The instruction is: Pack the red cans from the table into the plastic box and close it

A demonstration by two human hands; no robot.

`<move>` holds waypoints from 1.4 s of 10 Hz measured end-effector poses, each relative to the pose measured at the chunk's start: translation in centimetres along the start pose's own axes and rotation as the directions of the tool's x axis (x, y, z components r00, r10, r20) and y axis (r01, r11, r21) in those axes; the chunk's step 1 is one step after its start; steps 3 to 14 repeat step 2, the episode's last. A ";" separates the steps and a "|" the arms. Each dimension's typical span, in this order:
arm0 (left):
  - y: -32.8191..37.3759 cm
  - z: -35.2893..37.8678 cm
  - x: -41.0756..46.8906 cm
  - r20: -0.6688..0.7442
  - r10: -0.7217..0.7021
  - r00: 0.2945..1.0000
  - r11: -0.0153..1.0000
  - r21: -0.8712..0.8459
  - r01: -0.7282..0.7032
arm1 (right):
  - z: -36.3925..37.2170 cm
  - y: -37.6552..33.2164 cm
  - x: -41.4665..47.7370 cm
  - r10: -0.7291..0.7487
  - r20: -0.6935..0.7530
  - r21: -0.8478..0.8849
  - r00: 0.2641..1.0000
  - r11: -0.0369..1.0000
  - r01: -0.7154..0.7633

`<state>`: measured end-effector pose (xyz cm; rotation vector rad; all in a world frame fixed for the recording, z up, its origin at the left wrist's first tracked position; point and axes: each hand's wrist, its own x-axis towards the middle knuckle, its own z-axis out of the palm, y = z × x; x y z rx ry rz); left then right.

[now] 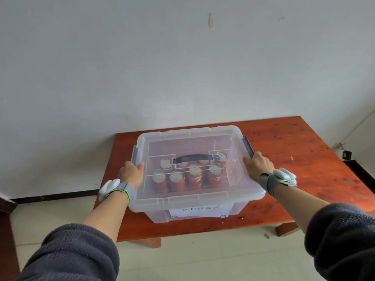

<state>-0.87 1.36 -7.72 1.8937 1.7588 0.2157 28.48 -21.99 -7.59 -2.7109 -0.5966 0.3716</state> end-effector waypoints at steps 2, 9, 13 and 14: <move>0.1 0.1 -0.6 -0.055 0.012 0.998 0.999 0.033 -0.010 | -1.0 -0.8 -0.6 -0.107 -0.066 0.045 0.992 0.993 0.110; 0.1 0.1 -0.6 -0.055 0.012 0.998 0.999 0.033 -0.010 | -1.0 -0.8 -0.6 -0.107 -0.066 0.045 0.992 0.993 0.110; 0.1 0.1 -0.6 -0.055 0.012 0.998 0.999 0.033 -0.010 | -1.0 -0.8 -0.6 -0.107 -0.066 0.045 0.992 0.993 0.110; 0.1 0.1 -0.6 -0.055 0.012 0.998 0.999 0.033 -0.010 | -1.0 -0.8 -0.6 -0.107 -0.066 0.045 0.992 0.993 0.110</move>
